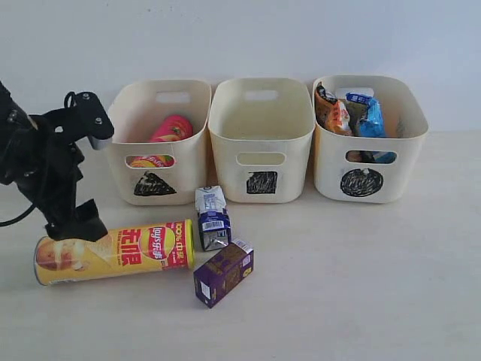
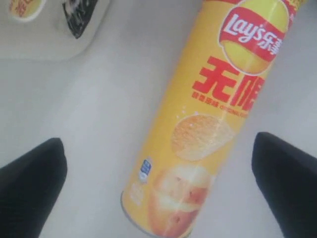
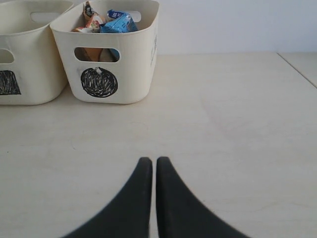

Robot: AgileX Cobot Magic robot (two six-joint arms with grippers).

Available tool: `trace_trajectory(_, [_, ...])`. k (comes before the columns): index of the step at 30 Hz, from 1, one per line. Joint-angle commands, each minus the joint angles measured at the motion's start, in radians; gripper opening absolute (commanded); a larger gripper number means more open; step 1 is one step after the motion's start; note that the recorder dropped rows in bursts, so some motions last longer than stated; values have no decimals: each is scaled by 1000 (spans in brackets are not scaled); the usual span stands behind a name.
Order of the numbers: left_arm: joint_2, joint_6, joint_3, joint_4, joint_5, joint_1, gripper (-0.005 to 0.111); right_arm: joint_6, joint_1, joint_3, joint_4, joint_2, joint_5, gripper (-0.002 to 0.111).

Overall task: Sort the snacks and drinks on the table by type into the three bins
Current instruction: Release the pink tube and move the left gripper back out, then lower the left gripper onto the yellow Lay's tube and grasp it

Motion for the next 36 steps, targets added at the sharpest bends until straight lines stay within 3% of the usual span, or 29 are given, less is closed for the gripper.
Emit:
trace_trajectory(1, [39,-16,4,-18,-63,1,93,0,-1,4,-3,-6,-9,0])
trace_trajectory(12, [102,-1,4,-22,-64,1,93,0,-1,4,-3,-6,-9,0])
trace_trajectory(18, [141,163,-10,-114,-6,1,93,0,-1,4,-3,-6,-9,0])
trace_trajectory(21, [177,264,-11,-199,-41,1,93,0,-1,4,-3,-6,-9,0])
trace_trajectory(32, [275,318,-11,-204,-135,-3,93,0,-1,4,-3,-6,-9,0])
trace_trajectory(34, [287,318,-11,-204,-143,-3,89,0,-1,4,-3,-6,-9,0])
trace_trajectory(36, [287,318,-11,-204,-150,-3,75,0,-1,4,-3,-6,-5,0])
